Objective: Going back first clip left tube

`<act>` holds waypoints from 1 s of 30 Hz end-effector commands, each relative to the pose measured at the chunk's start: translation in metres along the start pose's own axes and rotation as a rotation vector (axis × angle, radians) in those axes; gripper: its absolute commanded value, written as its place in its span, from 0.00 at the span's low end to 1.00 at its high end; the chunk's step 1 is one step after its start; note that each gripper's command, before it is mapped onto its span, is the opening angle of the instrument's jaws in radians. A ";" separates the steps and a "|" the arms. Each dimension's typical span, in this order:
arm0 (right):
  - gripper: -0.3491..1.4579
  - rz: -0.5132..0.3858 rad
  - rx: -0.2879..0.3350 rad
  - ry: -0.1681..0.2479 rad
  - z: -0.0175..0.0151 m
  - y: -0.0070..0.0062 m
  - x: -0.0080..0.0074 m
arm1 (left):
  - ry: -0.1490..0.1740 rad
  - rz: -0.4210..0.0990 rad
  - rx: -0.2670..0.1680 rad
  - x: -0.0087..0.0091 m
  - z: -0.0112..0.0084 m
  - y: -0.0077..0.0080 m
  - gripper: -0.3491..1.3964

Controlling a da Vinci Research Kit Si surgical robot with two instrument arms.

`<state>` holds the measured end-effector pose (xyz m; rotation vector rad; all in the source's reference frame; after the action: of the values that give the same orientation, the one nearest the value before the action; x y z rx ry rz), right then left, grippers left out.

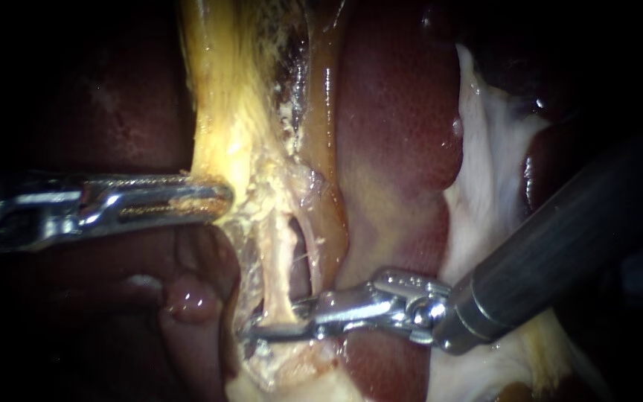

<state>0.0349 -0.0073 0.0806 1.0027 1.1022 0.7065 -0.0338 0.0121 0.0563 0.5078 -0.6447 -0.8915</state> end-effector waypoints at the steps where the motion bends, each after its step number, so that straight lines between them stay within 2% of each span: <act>1: 0.00 0.000 0.000 0.000 0.0000 0.0000 0.0000 | 0.000 0.000 0.000 0.0000 0.0000 0.0000 0.11; 2: 0.00 0.000 0.000 0.000 0.0000 0.0000 0.0000 | 0.000 0.000 0.000 0.0000 0.0000 0.0000 0.11; 3: 0.05 0.001 0.001 0.000 -0.0001 0.0000 0.0001 | 0.000 0.000 0.000 0.0000 0.0000 0.0000 0.11; 7: 0.41 0.004 0.003 0.000 -0.0004 -0.0004 0.0005 | 0.000 0.000 0.000 0.0000 0.0000 0.0000 0.11; 10: 0.49 -0.029 -0.020 0.017 -0.0008 -0.0005 0.0009 | 0.000 0.000 0.000 0.0000 0.0000 0.0000 0.11; 16: 0.52 -0.167 -0.034 0.023 -0.0017 -0.0005 0.0014 | 0.000 0.001 0.000 0.0000 -0.0001 0.0001 0.11; 22: 0.52 -0.269 -0.040 0.023 -0.0033 -0.0003 0.0015 | -0.002 0.001 -0.005 0.0001 0.0000 0.0003 0.00; 30: 0.52 -0.384 -0.044 0.025 -0.0067 -0.0009 0.0028 | -0.003 0.013 -0.010 0.0000 0.0001 0.0006 0.00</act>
<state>0.0291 -0.0030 0.0777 0.7079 1.2543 0.4234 -0.0335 0.0123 0.0567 0.4924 -0.6451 -0.8828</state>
